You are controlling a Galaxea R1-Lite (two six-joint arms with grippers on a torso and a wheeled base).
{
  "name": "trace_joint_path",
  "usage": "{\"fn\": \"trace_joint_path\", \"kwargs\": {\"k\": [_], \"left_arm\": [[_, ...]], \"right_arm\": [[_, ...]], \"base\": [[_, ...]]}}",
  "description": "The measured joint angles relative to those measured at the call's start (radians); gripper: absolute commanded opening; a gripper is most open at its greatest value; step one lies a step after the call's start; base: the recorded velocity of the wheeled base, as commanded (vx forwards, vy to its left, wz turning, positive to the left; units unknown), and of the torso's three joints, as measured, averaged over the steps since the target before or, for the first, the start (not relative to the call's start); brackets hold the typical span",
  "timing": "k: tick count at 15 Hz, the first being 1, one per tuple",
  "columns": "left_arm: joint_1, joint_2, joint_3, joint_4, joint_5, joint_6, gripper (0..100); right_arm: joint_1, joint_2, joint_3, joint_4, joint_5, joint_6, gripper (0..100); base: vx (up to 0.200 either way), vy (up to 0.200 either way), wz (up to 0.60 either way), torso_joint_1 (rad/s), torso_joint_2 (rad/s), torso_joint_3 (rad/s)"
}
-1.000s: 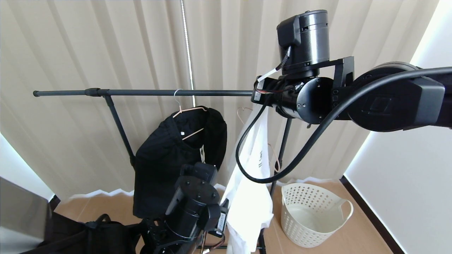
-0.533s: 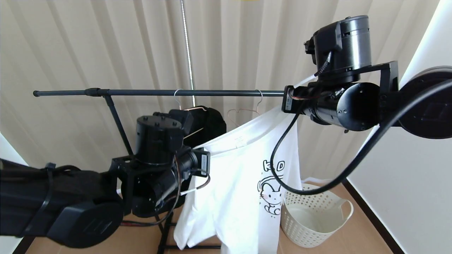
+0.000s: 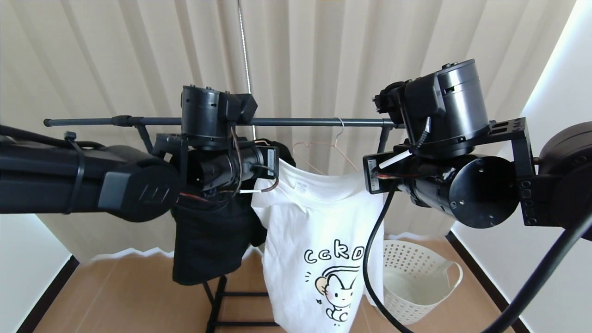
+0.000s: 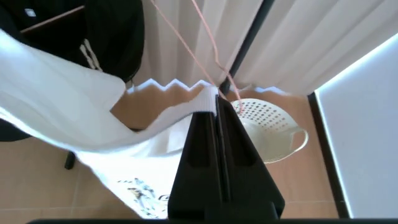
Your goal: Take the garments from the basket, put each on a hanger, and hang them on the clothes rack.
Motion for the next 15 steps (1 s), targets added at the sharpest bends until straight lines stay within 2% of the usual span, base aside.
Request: {"fn": "trace_joint_path", "kwargs": {"k": [2,4,6,8,11,15], "left_arm": [[0.021,0.004,-0.089,0.116,-0.005,0.000,0],[0.039,0.005,-0.168,0.225,-0.005,0.000,0],[0.047,0.005,-0.204,0.259,-0.005,0.000,0],[0.052,0.006,-0.217,0.265,-0.006,0.012,0],[0.064,0.023,-0.256,0.266,-0.019,0.051,0],[0.078,0.079,-0.389,0.283,-0.136,0.066,0]], "right_arm": [[-0.009,0.012,-0.017,-0.003,-0.024,-0.037,0],[-0.043,0.050,-0.097,-0.009,-0.033,-0.061,0],[-0.074,0.099,-0.180,-0.011,-0.035,-0.060,0],[-0.088,0.131,-0.211,-0.012,-0.035,-0.057,0],[-0.094,0.139,-0.203,-0.007,-0.035,-0.056,0],[-0.055,0.060,-0.075,-0.001,-0.030,-0.059,0]], "base": [[0.000,0.000,0.00,0.000,0.00,0.000],[0.000,0.000,0.00,0.000,0.00,0.000],[0.000,0.000,0.00,0.000,0.00,0.000],[0.000,0.000,0.00,0.000,0.00,0.000],[0.000,0.000,0.00,0.000,0.00,0.000],[0.000,0.000,0.00,0.000,0.00,0.000]]}}
